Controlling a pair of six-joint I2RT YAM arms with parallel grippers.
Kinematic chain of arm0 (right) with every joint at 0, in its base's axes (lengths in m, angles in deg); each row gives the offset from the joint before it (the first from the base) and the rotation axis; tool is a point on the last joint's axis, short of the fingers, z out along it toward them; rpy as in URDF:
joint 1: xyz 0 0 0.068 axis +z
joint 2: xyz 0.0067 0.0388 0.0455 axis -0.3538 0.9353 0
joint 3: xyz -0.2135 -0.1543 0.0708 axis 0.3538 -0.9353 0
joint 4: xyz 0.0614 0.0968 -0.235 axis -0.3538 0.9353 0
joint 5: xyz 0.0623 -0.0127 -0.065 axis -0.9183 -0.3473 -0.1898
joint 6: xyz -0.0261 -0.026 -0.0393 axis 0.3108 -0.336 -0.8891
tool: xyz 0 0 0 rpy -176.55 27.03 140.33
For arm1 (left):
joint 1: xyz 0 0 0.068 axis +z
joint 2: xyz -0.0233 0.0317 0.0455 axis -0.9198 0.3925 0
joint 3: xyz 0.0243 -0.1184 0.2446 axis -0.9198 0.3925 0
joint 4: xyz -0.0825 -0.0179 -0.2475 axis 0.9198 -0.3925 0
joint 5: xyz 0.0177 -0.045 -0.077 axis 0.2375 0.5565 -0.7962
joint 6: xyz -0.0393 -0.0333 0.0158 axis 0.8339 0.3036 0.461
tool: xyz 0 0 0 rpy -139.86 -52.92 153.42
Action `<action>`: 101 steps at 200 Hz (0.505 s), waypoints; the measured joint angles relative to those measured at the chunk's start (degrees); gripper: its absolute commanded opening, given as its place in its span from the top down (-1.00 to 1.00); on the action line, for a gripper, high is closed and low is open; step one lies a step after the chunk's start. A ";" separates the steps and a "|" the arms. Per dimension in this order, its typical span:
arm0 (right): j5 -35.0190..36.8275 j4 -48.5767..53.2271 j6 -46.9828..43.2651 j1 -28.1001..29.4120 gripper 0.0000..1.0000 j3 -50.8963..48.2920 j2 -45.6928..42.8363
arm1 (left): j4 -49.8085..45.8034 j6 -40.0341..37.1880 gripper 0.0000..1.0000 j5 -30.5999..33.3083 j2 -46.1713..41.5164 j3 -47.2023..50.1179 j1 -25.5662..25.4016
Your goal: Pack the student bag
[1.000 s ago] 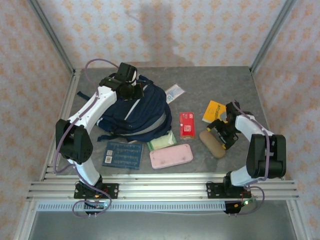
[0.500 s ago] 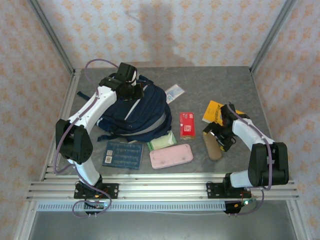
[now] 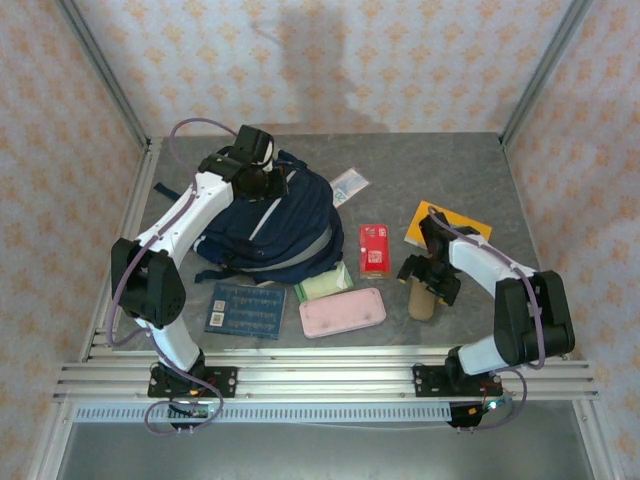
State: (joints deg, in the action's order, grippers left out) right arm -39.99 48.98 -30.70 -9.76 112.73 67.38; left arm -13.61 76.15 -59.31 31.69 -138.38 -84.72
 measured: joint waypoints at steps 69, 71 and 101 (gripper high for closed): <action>1.49 -1.07 -1.25 -0.02 0.17 0.59 1.64 | -2.45 -0.04 1.00 -0.13 0.00 -0.72 -0.02; 1.49 -1.05 -1.40 -0.02 0.18 0.61 1.64 | -2.60 -0.04 1.00 -0.13 0.00 -0.85 -0.02; 3.91 0.17 -2.03 0.09 0.23 1.49 -0.42 | -5.20 -0.07 1.00 0.52 -0.15 -4.07 0.00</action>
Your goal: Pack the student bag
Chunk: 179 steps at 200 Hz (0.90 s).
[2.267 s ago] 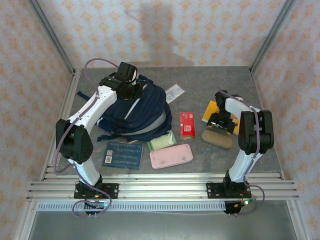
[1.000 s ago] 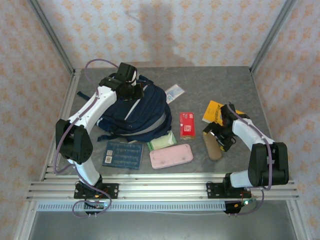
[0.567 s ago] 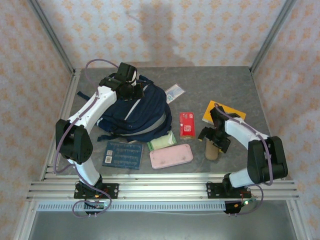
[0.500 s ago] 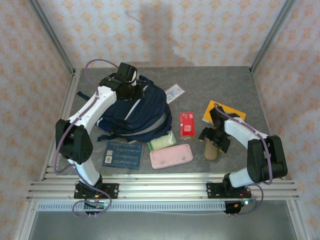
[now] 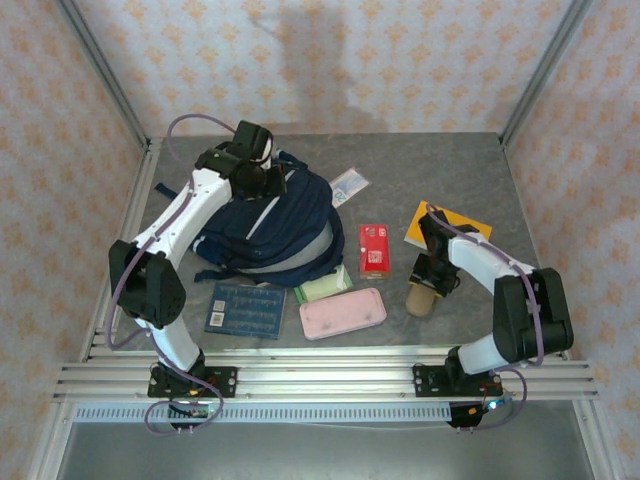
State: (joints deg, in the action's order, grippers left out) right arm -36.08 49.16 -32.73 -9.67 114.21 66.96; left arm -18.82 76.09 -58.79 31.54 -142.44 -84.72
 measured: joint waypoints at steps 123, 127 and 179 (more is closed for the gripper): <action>-10.40 -10.32 11.93 21.29 0.33 26.56 6.80 | -3.65 2.03 1.00 -0.81 -2.95 -9.20 0.76; -10.78 -10.91 12.66 22.10 0.33 27.58 8.35 | -3.65 2.10 1.00 -0.92 -2.95 -9.49 0.85; -14.29 -21.73 21.40 27.45 0.15 40.17 22.99 | -2.80 4.11 1.00 -4.26 -2.97 -9.90 2.62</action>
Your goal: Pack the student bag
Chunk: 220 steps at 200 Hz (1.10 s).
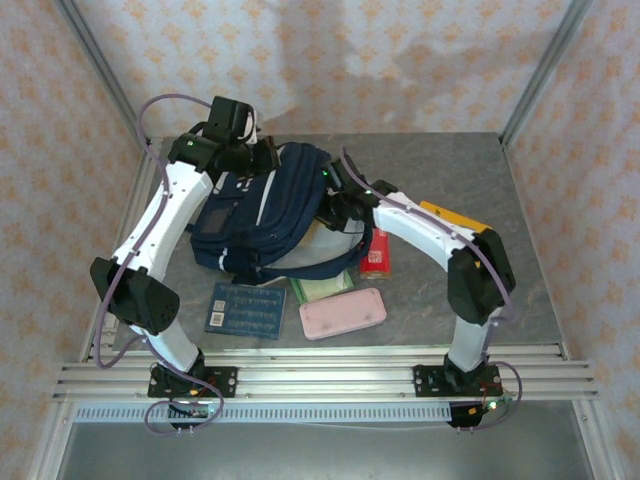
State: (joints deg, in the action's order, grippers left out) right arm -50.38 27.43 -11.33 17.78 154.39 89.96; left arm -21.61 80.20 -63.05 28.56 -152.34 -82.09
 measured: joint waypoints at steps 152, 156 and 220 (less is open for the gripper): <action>3.96 -10.93 -1.16 1.62 -0.99 -4.55 -3.23 | 2.14 3.48 1.00 -3.91 -0.72 0.94 8.02; 4.24 -11.76 -1.27 1.44 -0.99 -7.13 -5.53 | 2.16 3.48 1.00 -3.91 -0.72 1.03 8.11; 3.50 -1.53 -14.36 -6.16 -0.68 -14.86 -18.47 | 2.89 1.86 1.00 -3.91 -0.66 3.98 7.67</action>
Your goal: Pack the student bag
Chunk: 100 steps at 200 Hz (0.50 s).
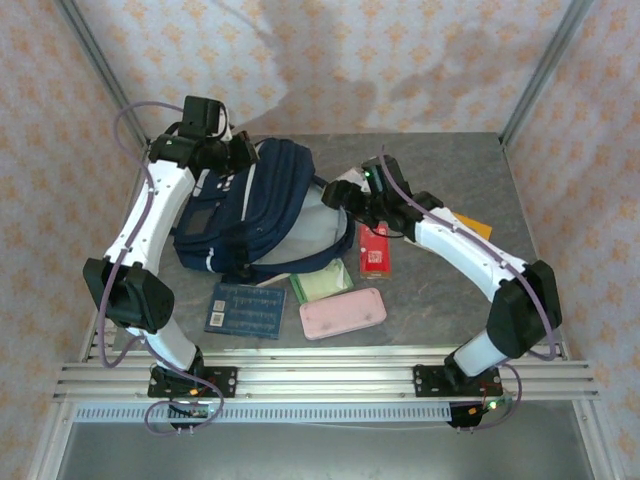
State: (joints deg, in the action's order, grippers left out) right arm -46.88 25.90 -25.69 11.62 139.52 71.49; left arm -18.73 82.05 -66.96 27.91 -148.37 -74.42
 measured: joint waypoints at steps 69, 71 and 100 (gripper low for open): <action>2.80 17.94 -6.03 0.37 -0.56 -9.20 -10.67 | 0.66 -2.34 0.46 1.57 5.92 0.79 -7.13; 2.78 18.38 -6.01 0.37 -0.57 -9.44 -10.67 | 0.68 -2.78 0.41 1.60 5.99 0.83 -7.19; 1.46 23.41 -6.10 0.35 -0.62 -12.81 -10.67 | 0.74 -4.17 -0.14 3.80 4.85 1.97 -8.87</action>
State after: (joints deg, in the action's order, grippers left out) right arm -45.42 49.31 -31.79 11.97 126.71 60.82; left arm -17.99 77.88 -63.16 32.76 -146.40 -83.29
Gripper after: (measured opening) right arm 0.801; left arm 0.503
